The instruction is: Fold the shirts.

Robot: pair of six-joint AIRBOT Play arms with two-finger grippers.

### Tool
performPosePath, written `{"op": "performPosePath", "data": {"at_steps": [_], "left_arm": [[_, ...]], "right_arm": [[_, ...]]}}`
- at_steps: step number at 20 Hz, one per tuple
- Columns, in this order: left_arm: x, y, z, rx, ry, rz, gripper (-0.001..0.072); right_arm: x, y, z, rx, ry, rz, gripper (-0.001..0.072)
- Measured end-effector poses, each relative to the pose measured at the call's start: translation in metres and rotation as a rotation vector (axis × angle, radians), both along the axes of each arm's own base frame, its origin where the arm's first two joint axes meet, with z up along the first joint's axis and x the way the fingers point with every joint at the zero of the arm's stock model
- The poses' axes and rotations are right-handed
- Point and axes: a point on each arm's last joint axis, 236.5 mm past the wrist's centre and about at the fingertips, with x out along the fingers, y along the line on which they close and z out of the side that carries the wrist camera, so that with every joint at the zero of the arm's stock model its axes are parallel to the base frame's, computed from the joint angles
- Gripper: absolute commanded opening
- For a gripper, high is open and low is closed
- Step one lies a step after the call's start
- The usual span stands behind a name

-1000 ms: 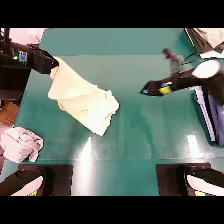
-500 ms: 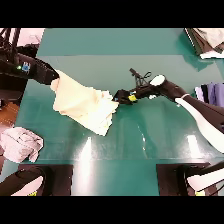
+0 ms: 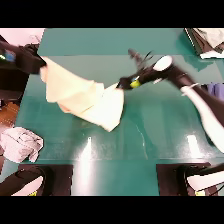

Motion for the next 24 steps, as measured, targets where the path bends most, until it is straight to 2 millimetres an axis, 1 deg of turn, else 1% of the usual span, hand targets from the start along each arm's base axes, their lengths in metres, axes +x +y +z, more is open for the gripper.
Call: {"op": "performPosePath", "data": {"at_steps": [1,3,4,5,6,7,8,9,10,11,12,13,15,17,19,20,21,22,23,24], "left_arm": [[0.0,0.004,0.02,0.0,-0.051,0.016,0.0027],[-0.001,0.01,0.056,-0.016,-0.146,0.041,0.0027],[-0.003,0.011,0.071,-0.028,-0.185,0.051,0.0028],[-0.005,0.013,0.085,-0.04,-0.216,0.062,0.0028],[-0.006,0.015,0.093,-0.047,-0.237,0.072,0.0027],[-0.008,0.016,0.098,-0.052,-0.247,0.081,0.0027],[-0.009,0.017,0.098,-0.054,-0.241,0.085,0.0027],[-0.009,0.017,0.092,-0.05,-0.22,0.087,0.0027],[-0.009,0.017,0.082,-0.043,-0.188,0.088,0.0027],[-0.008,0.017,0.066,-0.036,-0.143,0.093,0.0027],[-0.006,0.017,0.047,-0.026,-0.089,0.097,0.0027],[-0.003,0.017,0.026,-0.016,-0.037,0.101,0.0028],[0.0,0.017,-0.027,0.012,0.089,0.109,0.0028],[0.002,0.017,-0.084,0.036,0.201,0.119,0.0028],[-0.001,0.021,-0.137,0.067,0.289,0.132,0.0028],[-0.003,0.024,-0.16,0.08,0.323,0.14,0.0029],[-0.005,0.025,-0.178,0.09,0.345,0.145,0.0088],[-0.007,0.028,-0.195,0.102,0.365,0.15,0.0348],[-0.009,0.03,-0.206,0.111,0.376,0.154,0.0511],[-0.01,0.031,-0.215,0.113,0.383,0.16,0.0511]], "right_arm": [[0.006,-0.019,0.032,-0.006,-0.064,-0.02,0.0011],[0.012,-0.06,0.103,-0.014,-0.213,-0.077,0.0011],[0.011,-0.082,0.138,-0.022,-0.289,-0.11,0.0011],[0.008,-0.101,0.169,-0.03,-0.354,-0.142,0.0011],[0.001,-0.121,0.198,-0.046,-0.418,-0.176,0.0011],[-0.006,-0.137,0.221,-0.061,-0.469,-0.206,0.0011],[-0.017,-0.153,0.242,-0.082,-0.515,-0.235,0.001],[-0.026,-0.166,0.255,-0.106,-0.543,-0.261,0.0011],[-0.035,-0.178,0.265,-0.131,-0.566,-0.284,0.0011],[-0.046,-0.188,0.271,-0.16,-0.572,-0.298,0.0011],[-0.055,-0.195,0.27,-0.187,-0.565,-0.302,0.0011],[-0.065,-0.201,0.266,-0.215,-0.543,-0.303,0.0011],[-0.08,-0.207,0.246,-0.251,-0.476,-0.293,0.0011],[-0.093,-0.21,0.213,-0.275,-0.38,-0.278,0.0011],[-0.109,-0.207,0.173,-0.286,-0.275,-0.255,0.0011],[-0.118,-0.205,0.151,-0.289,-0.222,-0.242,0.0011],[-0.126,-0.202,0.131,-0.29,-0.178,-0.232,0.0011],[-0.132,-0.198,0.113,-0.287,-0.147,-0.226,0.0011],[-0.137,-0.195,0.097,-0.285,-0.119,-0.222,0.0011],[-0.143,-0.192,0.08,-0.285,-0.095,-0.217,0.0011]]}}
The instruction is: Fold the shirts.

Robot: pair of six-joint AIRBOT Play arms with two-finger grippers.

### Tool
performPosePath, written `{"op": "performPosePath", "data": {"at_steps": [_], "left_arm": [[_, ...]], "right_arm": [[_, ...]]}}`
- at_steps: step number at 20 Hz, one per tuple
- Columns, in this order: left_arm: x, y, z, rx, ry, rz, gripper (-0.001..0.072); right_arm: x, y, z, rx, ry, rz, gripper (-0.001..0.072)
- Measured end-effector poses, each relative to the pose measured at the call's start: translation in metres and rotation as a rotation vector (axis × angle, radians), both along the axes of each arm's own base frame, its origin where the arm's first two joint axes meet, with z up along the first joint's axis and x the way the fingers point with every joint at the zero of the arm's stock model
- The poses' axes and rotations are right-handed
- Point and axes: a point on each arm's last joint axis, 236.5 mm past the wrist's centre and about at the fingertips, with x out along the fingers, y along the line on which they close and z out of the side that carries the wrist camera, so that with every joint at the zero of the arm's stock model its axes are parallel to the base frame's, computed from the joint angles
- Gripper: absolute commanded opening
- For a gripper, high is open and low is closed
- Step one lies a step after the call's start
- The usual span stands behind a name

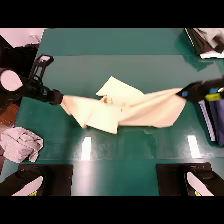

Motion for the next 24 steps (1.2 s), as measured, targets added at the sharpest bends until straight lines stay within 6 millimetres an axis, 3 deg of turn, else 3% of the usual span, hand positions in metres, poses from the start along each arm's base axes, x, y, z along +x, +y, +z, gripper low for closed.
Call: {"op": "performPosePath", "data": {"at_steps": [3,5,7,11,16,19,24], "left_arm": [[-0.002,0.001,-0.013,-0.002,0.01,0.013,0.051],[-0.004,-0.001,-0.017,-0.013,0.021,0.022,0.051],[-0.008,-0.015,-0.017,-0.086,0.046,0.034,0.0508],[-0.024,-0.083,-0.009,-0.245,0.067,-0.053,0.0501],[-0.069,-0.182,-0.001,-0.297,0.033,-0.257,0.0502],[-0.097,-0.219,-0.02,-0.25,0.052,-0.318,0.0502],[-0.135,-0.26,-0.081,-0.159,0.149,-0.376,0.0503]], "right_arm": [[-0.011,0.009,-0.036,0.009,0.05,0.004,0.0012],[-0.016,0.011,-0.051,0.012,0.072,-0.001,0.0011],[-0.018,0.012,-0.059,0.014,0.083,-0.005,0.0011],[-0.017,0.011,-0.064,0.016,0.085,-0.016,0.0012],[-0.015,0.011,-0.065,0.018,0.078,-0.024,0.0012],[-0.014,0.011,-0.065,0.02,0.073,-0.027,0.0012],[-0.013,0.012,-0.064,0.025,0.071,-0.029,0.0012]]}}
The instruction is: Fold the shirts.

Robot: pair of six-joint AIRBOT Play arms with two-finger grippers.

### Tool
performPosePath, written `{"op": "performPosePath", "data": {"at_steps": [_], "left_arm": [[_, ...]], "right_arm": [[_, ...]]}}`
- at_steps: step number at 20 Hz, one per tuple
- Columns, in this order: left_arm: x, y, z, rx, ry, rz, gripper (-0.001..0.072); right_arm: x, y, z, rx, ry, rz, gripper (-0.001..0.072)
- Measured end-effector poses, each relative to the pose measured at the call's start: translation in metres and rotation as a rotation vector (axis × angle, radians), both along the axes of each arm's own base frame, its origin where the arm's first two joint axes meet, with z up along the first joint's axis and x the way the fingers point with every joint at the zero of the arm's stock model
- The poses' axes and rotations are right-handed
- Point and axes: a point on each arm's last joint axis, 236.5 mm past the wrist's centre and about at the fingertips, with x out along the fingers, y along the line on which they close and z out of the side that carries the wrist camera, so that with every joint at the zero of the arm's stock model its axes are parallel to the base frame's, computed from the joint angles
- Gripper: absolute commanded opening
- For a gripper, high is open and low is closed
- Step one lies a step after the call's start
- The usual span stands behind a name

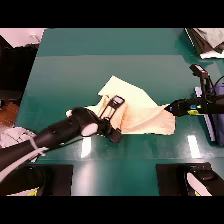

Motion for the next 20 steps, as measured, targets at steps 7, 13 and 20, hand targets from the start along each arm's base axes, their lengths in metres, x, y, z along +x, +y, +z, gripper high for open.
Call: {"op": "performPosePath", "data": {"at_steps": [7,13,20], "left_arm": [[-0.018,-0.012,-0.045,0.067,0.069,-0.003,0.0503],[-0.016,-0.016,-0.059,0.074,0.082,0.021,0.0502],[-0.005,-0.014,-0.063,0.088,0.046,0.053,0.0502]], "right_arm": [[0.0,0.0,0.0,0.001,-0.002,-0.001,0.0012],[0.001,0.0,0.0,0.002,-0.003,-0.001,0.0012],[0.0,0.0,0.0,0.002,-0.002,-0.001,0.0012]]}}
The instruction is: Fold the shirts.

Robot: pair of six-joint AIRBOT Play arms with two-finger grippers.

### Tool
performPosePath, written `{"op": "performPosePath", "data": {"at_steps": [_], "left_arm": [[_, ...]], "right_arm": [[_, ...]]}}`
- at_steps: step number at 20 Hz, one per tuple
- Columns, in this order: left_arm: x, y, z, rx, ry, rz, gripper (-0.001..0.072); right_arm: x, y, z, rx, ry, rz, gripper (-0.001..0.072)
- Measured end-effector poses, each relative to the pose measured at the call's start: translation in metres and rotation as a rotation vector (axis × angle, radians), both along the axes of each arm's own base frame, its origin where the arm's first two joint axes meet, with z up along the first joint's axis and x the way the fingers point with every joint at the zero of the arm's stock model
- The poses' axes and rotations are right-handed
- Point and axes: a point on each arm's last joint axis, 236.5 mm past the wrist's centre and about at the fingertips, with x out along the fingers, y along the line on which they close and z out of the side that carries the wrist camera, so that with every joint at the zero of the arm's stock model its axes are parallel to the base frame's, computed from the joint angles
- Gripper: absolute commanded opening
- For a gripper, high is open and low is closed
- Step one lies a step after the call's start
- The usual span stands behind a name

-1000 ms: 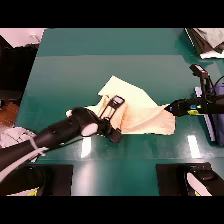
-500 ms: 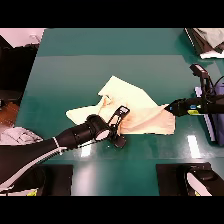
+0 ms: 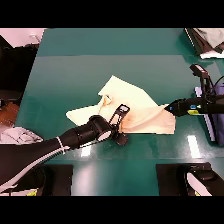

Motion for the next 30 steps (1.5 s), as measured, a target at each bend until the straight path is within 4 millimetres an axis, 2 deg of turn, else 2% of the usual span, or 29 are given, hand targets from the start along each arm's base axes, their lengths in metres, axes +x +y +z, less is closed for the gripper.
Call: {"op": "performPosePath", "data": {"at_steps": [5,6,7,9,10,13,15,17,19,21,24,27,30], "left_arm": [[0.009,0.007,-0.002,0.029,-0.031,0.026,0.0497],[0.01,0.008,-0.002,0.032,-0.035,0.029,0.033],[0.011,0.009,-0.002,0.036,-0.039,0.031,0.0213],[0.014,0.01,-0.002,0.036,-0.049,0.034,0.0119],[0.015,0.007,-0.002,0.026,-0.054,0.035,0.0026],[0.017,0.004,0.0,0.014,-0.059,0.045,0.0026],[0.021,0.002,0.011,0.005,-0.074,0.046,0.0026],[0.029,0.0,0.036,-0.006,-0.123,0.034,0.0026],[0.044,0.006,0.076,-0.014,-0.215,0.022,0.0026],[0.061,0.024,0.125,-0.017,-0.319,0.028,0.0026],[0.085,0.079,0.192,0.001,-0.435,0.093,0.0026],[0.105,0.155,0.239,0.037,-0.513,0.219,0.0027],[0.116,0.226,0.266,0.081,-0.558,0.361,0.0027]], "right_arm": [[0.0,0.0,0.0,0.0,0.002,0.001,0.0012],[0.0,0.0,0.0,0.0,0.002,0.001,0.0012],[0.0,0.0,0.0,0.0,0.002,0.001,0.0012],[-0.001,0.0,0.0,0.001,0.002,0.001,0.0012],[-0.001,0.0,0.0,0.0,0.004,0.002,0.0012],[-0.004,0.001,-0.001,0.0,0.014,0.008,0.0012],[-0.005,0.001,-0.001,-0.001,0.018,0.01,0.0012],[-0.005,0.001,-0.002,-0.001,0.021,0.012,0.0012],[-0.006,0.001,-0.002,-0.001,0.022,0.013,0.0012],[-0.006,0.001,-0.002,-0.003,0.023,0.013,0.0012],[-0.006,0.0,-0.002,-0.006,0.022,0.013,0.0012],[-0.005,-0.001,-0.002,-0.01,0.019,0.011,0.0012],[0.0,-0.003,0.005,-0.021,-0.007,0.008,0.0011]]}}
